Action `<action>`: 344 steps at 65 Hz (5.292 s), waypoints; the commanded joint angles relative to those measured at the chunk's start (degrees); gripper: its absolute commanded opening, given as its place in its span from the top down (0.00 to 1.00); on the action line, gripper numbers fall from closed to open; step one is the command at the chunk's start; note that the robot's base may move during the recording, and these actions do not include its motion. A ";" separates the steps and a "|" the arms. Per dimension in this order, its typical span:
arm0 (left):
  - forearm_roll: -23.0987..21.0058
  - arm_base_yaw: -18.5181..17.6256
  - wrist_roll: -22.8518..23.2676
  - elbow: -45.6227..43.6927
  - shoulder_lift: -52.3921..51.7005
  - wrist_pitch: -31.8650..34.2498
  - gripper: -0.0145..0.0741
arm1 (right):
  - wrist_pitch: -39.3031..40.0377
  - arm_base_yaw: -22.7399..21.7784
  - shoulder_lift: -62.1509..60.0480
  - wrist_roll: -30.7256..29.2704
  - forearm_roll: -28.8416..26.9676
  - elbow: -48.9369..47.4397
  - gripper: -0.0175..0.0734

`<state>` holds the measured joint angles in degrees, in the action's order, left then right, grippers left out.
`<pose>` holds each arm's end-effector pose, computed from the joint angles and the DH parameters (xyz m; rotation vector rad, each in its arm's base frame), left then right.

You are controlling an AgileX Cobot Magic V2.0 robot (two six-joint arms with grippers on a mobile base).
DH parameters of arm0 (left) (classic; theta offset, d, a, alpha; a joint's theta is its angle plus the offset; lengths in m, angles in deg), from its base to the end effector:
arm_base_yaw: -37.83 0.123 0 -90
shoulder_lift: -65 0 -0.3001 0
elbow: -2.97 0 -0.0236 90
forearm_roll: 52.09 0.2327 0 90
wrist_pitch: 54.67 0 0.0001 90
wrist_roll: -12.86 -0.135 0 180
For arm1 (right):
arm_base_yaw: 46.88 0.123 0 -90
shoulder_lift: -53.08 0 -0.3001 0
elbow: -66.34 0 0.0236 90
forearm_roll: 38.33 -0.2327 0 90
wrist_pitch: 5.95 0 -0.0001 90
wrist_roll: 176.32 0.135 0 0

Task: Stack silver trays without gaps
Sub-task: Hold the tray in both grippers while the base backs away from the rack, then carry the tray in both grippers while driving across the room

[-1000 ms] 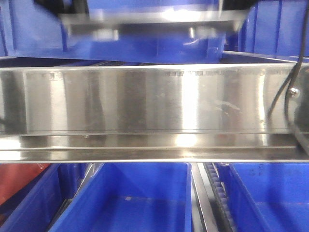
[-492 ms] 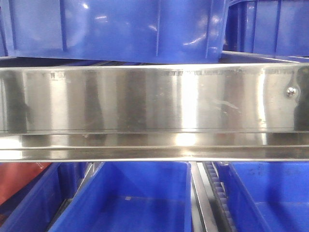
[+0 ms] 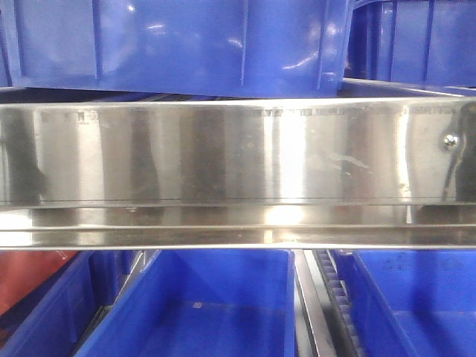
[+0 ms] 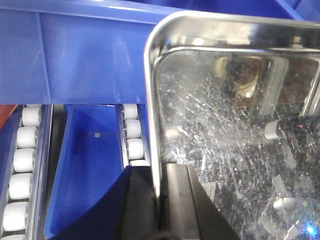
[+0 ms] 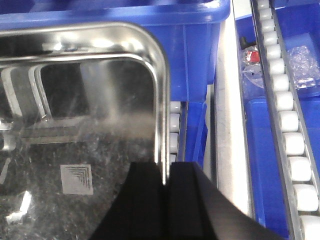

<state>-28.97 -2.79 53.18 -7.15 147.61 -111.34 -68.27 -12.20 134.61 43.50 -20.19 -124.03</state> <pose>0.2399 -0.1474 0.4364 0.0740 2.1889 -0.3017 0.2386 0.1198 0.4300 0.0720 2.2883 0.2799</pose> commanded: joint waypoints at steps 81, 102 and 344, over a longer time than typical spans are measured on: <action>1.87 -0.42 0.06 -0.54 -0.91 0.66 0.85 | 1.23 -0.22 -0.79 -0.14 2.76 0.03 0.87; 1.87 -0.42 0.06 -0.54 -0.91 0.66 0.85 | 1.23 -0.22 -0.79 -0.14 2.76 0.03 0.87; 2.10 -0.42 0.06 -0.54 -0.91 0.66 0.85 | 1.46 -0.22 -0.79 -0.14 2.76 0.03 0.87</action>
<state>-28.32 -3.01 53.38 -7.15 147.56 -111.33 -67.38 -12.11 134.61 43.58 -19.86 -124.03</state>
